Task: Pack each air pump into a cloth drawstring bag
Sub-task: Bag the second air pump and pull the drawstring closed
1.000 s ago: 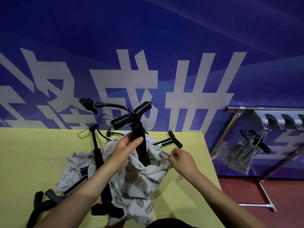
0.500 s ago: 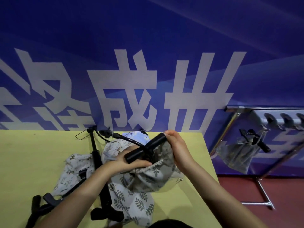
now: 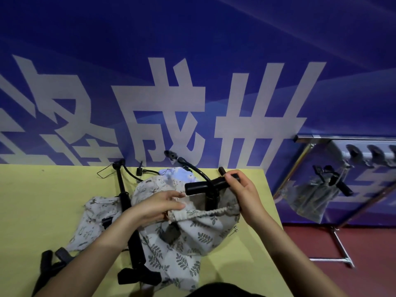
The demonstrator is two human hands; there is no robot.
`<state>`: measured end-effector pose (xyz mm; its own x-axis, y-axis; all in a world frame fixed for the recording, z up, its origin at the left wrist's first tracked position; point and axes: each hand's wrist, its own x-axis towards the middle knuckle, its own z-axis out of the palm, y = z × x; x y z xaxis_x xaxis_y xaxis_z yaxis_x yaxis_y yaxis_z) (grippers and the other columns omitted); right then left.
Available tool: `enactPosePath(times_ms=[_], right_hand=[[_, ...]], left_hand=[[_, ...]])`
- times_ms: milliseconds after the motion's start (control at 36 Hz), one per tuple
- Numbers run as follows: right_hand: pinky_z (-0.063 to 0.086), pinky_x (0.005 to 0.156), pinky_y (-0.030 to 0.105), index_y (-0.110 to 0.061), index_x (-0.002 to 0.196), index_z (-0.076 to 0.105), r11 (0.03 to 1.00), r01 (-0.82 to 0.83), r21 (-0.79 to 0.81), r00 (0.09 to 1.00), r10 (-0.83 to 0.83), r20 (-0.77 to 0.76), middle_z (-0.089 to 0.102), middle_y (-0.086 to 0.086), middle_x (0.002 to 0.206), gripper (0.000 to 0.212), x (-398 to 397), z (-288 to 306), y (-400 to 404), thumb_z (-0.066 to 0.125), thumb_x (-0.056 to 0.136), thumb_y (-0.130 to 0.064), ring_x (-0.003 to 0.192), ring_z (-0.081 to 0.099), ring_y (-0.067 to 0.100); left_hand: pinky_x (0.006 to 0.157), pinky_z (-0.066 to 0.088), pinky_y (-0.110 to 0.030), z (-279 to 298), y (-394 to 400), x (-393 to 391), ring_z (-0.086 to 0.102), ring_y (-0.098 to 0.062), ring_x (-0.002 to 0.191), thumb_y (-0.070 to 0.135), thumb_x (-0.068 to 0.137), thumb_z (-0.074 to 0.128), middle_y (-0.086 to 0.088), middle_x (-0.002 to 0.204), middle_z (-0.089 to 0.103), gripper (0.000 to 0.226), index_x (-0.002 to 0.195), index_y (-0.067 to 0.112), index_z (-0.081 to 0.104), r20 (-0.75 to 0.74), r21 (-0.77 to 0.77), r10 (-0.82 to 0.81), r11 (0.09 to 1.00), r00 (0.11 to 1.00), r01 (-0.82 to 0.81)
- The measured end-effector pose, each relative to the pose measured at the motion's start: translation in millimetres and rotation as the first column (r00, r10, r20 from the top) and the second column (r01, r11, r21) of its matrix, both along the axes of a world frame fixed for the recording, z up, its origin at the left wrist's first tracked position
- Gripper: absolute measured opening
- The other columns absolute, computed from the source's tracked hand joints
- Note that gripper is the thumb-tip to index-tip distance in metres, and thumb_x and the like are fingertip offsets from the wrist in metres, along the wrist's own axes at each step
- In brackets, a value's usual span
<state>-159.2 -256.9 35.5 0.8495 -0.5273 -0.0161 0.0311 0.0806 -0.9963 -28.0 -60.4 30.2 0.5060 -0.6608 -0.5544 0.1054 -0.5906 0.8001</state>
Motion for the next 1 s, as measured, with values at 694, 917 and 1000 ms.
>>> enactPosePath(times_ms=[694, 917, 1000], right_hand=[[0.045, 0.068, 0.011, -0.015, 0.088, 0.065, 0.986, 0.055, -0.155, 0.998, -0.055, 0.008, 0.065, -0.017, 0.075, 0.003, -6.3, -4.6, -2.1, 0.064, 0.090, -0.015, 0.073, 0.058, -0.002], [0.045, 0.071, 0.014, -0.015, 0.089, 0.065, 0.984, 0.043, -0.175, 0.999, -0.038, 0.032, 0.065, -0.015, 0.078, 0.002, -8.8, -6.9, 6.3, 0.064, 0.090, -0.015, 0.077, 0.059, 0.002], [0.047, 0.072, 0.016, -0.016, 0.089, 0.065, 0.983, 0.049, -0.177, 0.999, -0.045, 0.029, 0.065, -0.014, 0.078, 0.002, -8.7, -6.9, 7.3, 0.064, 0.091, -0.015, 0.077, 0.060, 0.003]], left_hand=[[0.071, 0.045, -0.025, 10.2, -14.5, -19.1, 0.055, -0.014, 0.080, 0.025, 0.096, 0.055, 0.002, 0.085, 0.057, 0.013, 0.100, 0.016, 0.063, 0.070, -0.460, 0.575, 0.744, 0.815, -0.485], [0.103, 0.044, -0.041, -14.2, -5.9, -26.7, 0.054, -0.012, 0.115, 0.073, 0.076, 0.055, 0.012, 0.120, 0.058, 0.054, 0.116, 0.038, 0.056, 0.090, -0.299, 0.462, 0.858, 0.882, -0.418], [0.109, 0.037, -0.051, -10.7, -9.3, -33.1, 0.050, -0.022, 0.126, 0.085, 0.067, 0.048, 0.004, 0.132, 0.057, 0.067, 0.119, 0.042, 0.056, -0.025, -0.351, 0.504, 0.804, 0.863, -0.480]])
